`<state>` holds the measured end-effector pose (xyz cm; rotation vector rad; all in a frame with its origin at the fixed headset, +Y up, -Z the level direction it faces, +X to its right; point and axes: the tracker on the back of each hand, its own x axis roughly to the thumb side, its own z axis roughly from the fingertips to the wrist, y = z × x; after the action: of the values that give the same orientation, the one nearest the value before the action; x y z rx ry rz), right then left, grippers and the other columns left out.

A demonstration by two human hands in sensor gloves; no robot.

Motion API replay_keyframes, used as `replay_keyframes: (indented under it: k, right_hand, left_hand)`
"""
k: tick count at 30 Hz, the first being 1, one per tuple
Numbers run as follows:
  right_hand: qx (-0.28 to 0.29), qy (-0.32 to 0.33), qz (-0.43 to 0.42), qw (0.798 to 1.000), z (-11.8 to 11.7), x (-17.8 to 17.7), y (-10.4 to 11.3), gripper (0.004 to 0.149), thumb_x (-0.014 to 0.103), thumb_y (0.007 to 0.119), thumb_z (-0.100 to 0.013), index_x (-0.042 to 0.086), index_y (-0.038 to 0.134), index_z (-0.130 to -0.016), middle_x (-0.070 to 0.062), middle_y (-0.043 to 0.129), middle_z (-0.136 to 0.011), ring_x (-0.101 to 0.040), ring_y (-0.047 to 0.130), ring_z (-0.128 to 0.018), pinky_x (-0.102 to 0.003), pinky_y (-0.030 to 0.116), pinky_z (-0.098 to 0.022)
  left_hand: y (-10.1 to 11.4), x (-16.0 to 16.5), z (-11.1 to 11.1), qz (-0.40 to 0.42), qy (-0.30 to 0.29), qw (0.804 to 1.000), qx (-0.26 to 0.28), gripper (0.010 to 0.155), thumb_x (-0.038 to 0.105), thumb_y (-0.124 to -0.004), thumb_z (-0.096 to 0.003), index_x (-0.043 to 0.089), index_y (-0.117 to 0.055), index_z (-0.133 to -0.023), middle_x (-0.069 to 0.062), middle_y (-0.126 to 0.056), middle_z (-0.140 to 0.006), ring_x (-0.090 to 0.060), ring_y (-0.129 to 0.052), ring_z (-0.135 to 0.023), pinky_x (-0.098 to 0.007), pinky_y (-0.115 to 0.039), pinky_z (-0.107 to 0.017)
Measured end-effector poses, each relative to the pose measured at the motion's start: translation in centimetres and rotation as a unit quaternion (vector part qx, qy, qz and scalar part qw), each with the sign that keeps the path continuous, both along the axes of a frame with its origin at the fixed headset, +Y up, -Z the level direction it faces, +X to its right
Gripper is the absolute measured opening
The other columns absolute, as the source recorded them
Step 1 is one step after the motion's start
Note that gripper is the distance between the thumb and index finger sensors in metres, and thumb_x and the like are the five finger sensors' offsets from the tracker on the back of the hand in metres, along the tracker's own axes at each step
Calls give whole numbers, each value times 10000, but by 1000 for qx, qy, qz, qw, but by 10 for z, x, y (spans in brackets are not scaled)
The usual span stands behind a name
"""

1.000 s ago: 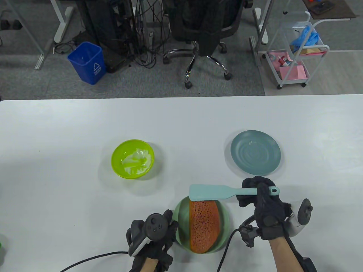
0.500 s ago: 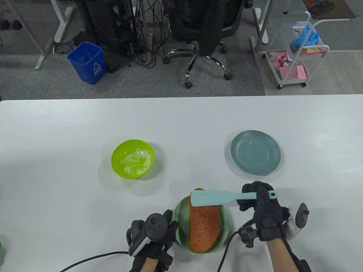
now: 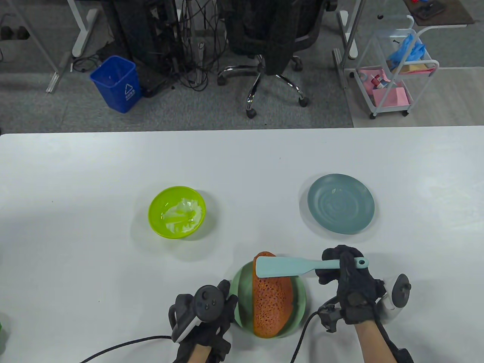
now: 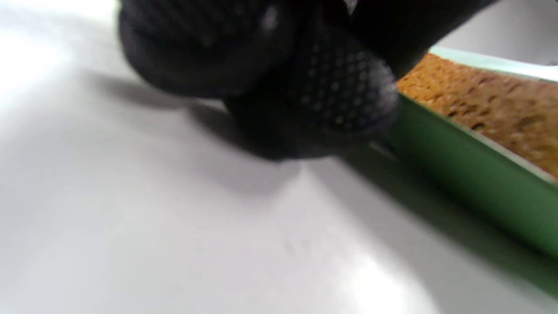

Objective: Dip dessert spatula into salad dressing and spread onto bread slice

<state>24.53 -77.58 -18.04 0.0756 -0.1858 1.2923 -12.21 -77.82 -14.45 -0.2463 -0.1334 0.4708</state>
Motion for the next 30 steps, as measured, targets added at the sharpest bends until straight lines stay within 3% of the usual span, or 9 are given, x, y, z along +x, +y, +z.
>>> replay_keyframes:
  k: [13,30]
  right_hand:
    - [1,-6,9,1000,4,10,5,402,410,731,-607,146,667,-902,-240,720,-867,-514,903,-534,-482,853,-341]
    - [-9,-59,14,998,12,45,11,382,434,699,-616,184,645,-900,-187,710,-870,-493,870,-524,-470,807,-332]
  left_hand:
    - [0,1,0,-2,0,1000,-2,554,406,-792,-599,50,-744,-1020,55,-1032,-511,-57,-1102,-218,-230,-971,-182]
    - [0,1,0,-1,0,1000,-2,558,409,-790,-600,44,-745,-1020,55,-1031,-513,-56,-1101,-219,-232,-970,-182]
